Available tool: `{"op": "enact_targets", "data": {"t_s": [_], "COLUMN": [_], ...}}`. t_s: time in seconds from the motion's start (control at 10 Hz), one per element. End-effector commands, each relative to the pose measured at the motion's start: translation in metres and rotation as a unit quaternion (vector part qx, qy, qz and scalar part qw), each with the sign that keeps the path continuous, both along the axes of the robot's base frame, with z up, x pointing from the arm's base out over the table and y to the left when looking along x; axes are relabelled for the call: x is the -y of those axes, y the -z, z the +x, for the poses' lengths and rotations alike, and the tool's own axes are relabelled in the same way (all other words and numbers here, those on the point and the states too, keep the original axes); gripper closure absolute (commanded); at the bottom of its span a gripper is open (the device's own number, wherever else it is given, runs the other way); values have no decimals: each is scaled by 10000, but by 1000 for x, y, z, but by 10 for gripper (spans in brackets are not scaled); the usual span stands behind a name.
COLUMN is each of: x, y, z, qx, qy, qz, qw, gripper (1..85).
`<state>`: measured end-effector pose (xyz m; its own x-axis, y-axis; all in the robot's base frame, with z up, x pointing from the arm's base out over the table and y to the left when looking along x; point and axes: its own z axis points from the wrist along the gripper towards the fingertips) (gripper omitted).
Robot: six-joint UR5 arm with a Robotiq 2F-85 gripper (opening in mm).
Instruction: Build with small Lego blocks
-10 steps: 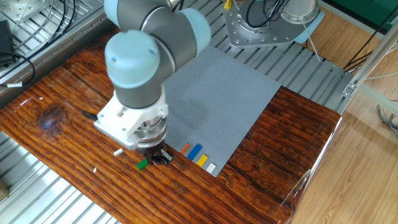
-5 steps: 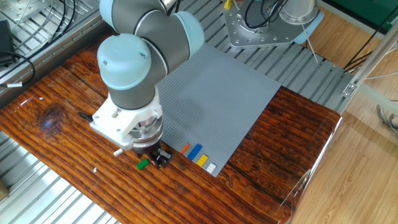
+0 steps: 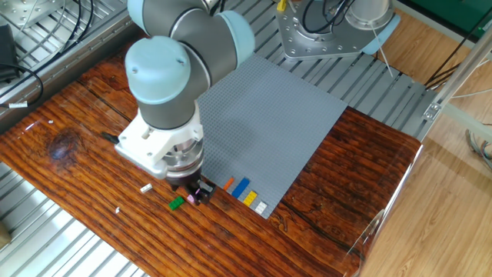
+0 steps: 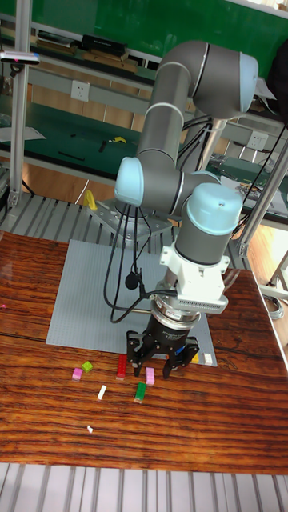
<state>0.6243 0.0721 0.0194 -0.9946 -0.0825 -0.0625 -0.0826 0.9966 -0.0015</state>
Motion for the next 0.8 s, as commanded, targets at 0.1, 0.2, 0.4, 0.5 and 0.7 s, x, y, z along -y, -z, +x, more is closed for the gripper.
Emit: {"op": "enact_targets", "data": {"t_s": [0.1, 0.2, 0.4, 0.5, 0.7], "x": [-2, -1, -1, -2, -2], "y": [3, 4, 7, 12, 17], "z": [-7, -7, -5, -2, -3], "qx": [5, 20, 58, 112, 127], "qy": [70, 55, 55, 47, 8], "qz": [29, 36, 21, 5, 10], "qw": [10000, 10000, 10000, 9999, 9999], "gripper": [307, 307, 323, 343, 353]}}
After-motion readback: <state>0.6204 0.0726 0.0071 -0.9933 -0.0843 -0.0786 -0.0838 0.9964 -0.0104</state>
